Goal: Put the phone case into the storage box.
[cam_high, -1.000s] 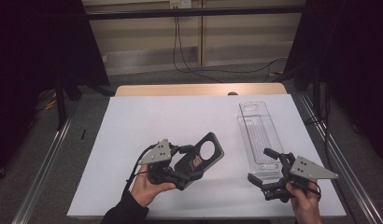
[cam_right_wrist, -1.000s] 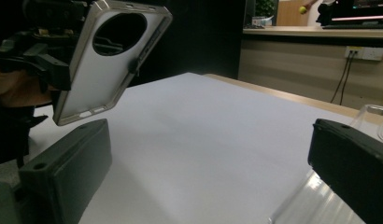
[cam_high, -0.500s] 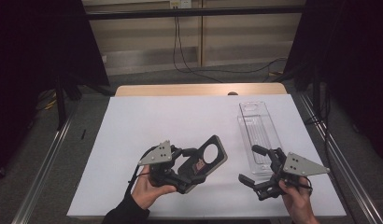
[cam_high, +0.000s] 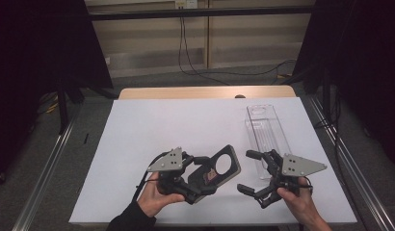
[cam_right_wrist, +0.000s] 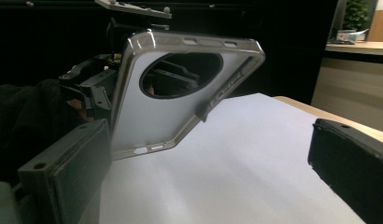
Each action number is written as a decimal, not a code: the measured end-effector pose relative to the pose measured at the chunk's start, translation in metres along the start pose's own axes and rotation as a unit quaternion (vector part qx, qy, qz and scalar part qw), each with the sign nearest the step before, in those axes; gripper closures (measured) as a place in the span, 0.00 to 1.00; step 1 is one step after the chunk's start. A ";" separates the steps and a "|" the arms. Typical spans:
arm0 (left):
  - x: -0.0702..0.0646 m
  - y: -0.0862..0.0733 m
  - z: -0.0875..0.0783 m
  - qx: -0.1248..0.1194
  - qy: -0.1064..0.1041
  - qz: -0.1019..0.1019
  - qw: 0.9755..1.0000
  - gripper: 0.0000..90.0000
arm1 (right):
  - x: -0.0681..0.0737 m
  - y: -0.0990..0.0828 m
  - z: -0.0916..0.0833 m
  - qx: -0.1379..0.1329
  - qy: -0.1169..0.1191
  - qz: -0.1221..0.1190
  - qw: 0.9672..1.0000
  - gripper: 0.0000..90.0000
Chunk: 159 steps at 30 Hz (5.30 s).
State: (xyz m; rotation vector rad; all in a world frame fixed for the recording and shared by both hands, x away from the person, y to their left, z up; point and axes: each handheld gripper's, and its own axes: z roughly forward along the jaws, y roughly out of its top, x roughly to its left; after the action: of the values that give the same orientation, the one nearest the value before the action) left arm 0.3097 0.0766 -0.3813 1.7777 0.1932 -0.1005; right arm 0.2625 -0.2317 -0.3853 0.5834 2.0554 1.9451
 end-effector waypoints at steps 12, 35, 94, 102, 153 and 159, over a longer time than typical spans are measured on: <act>0.002 -0.002 0.005 0.004 -0.019 -0.004 1.000 0.14 | 0.001 0.009 0.008 0.007 0.049 0.007 0.999 0.00; -0.001 -0.002 0.008 0.007 -0.040 -0.005 0.999 0.14 | -0.011 0.017 0.021 0.060 0.118 0.019 0.991 0.02; 0.000 -0.005 -0.005 0.027 0.055 0.012 0.998 0.01 | -0.019 0.024 0.034 0.114 0.151 0.019 0.982 0.13; 0.001 -0.011 -0.028 0.028 0.117 0.001 0.993 0.01 | -0.024 0.025 0.029 0.121 0.113 0.028 0.986 0.13; -0.004 -0.086 -0.146 -0.069 0.423 -0.077 0.900 0.02 | -0.056 0.035 0.008 0.123 -0.054 0.069 0.989 0.13; -0.007 -0.086 -0.143 -0.071 0.418 -0.064 0.903 0.02 | -0.066 0.041 0.005 0.116 -0.080 0.076 0.987 0.13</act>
State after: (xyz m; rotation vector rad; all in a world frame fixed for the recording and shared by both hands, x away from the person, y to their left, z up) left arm 0.2820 0.2336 -0.4317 1.5619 0.9113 0.5850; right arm 0.3280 -0.2563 -0.3507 0.9396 2.2042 1.6819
